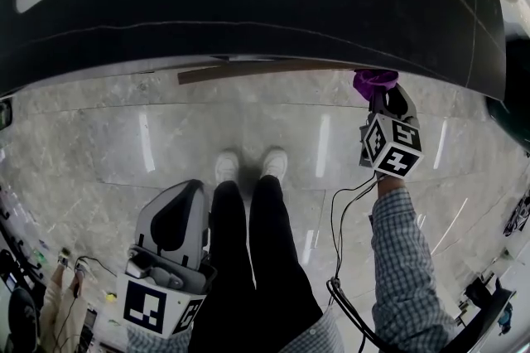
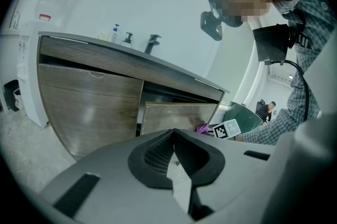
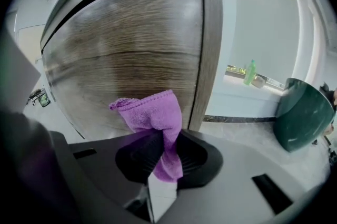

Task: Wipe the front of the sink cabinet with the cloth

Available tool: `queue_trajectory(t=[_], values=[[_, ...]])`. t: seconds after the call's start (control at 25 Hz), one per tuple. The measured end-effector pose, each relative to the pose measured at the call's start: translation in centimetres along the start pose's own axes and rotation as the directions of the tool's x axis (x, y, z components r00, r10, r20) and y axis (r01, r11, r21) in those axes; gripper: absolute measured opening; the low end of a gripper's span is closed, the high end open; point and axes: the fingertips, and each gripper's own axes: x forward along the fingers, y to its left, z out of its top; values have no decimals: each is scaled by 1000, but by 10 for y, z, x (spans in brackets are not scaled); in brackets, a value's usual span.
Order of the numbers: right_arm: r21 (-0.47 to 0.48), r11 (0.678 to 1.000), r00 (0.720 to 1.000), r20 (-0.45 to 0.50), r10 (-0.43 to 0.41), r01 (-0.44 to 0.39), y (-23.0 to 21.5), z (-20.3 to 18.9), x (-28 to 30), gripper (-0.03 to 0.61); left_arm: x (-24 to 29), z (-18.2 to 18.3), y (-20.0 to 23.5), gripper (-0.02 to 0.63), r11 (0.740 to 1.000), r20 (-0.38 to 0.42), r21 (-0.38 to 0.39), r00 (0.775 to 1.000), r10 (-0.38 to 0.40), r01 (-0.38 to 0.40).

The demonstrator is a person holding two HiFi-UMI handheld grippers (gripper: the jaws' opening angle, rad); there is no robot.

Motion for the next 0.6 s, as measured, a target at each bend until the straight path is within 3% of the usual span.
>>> queue_trajectory(t=[0.32,0.6], values=[[1,1000,999,-35,-1,1,0,-15,13,74,0,-7,4,11,1000,-1,-11,1000,11,-11],[2,998,997,-52,61,-61,44,-25,22,74,-4,-9,17,11,999,9,-23,1000,28,-28]])
